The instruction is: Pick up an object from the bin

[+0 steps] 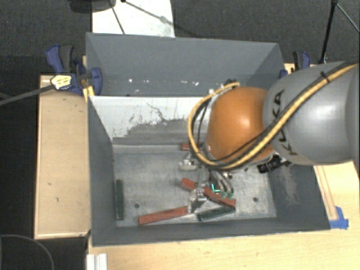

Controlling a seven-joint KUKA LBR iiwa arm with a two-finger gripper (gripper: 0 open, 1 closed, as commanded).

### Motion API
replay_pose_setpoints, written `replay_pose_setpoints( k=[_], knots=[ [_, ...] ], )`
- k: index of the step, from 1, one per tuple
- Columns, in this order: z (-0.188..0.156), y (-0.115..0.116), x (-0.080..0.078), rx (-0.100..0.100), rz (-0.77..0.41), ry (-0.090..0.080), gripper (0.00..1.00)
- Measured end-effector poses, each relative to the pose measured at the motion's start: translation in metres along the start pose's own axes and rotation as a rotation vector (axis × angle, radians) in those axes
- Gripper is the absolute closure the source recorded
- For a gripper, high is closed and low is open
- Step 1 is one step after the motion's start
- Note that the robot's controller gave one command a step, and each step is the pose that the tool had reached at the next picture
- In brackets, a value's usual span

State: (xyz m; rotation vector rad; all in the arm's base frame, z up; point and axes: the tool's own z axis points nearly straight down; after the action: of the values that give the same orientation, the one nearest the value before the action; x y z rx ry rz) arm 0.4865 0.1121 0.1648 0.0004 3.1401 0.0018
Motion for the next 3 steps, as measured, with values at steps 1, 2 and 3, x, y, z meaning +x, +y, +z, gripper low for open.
replay_pose_setpoints(
  k=[1, 2, 3],
  knots=[
    [0.087, -0.010, 0.009, -0.003, 0.116, 0.010, 1.00],
    [0.087, -0.010, 0.009, -0.003, 0.116, 0.010, 1.00],
    [0.089, -0.043, -0.049, -0.007, 0.118, 0.000, 0.00]
  ],
)
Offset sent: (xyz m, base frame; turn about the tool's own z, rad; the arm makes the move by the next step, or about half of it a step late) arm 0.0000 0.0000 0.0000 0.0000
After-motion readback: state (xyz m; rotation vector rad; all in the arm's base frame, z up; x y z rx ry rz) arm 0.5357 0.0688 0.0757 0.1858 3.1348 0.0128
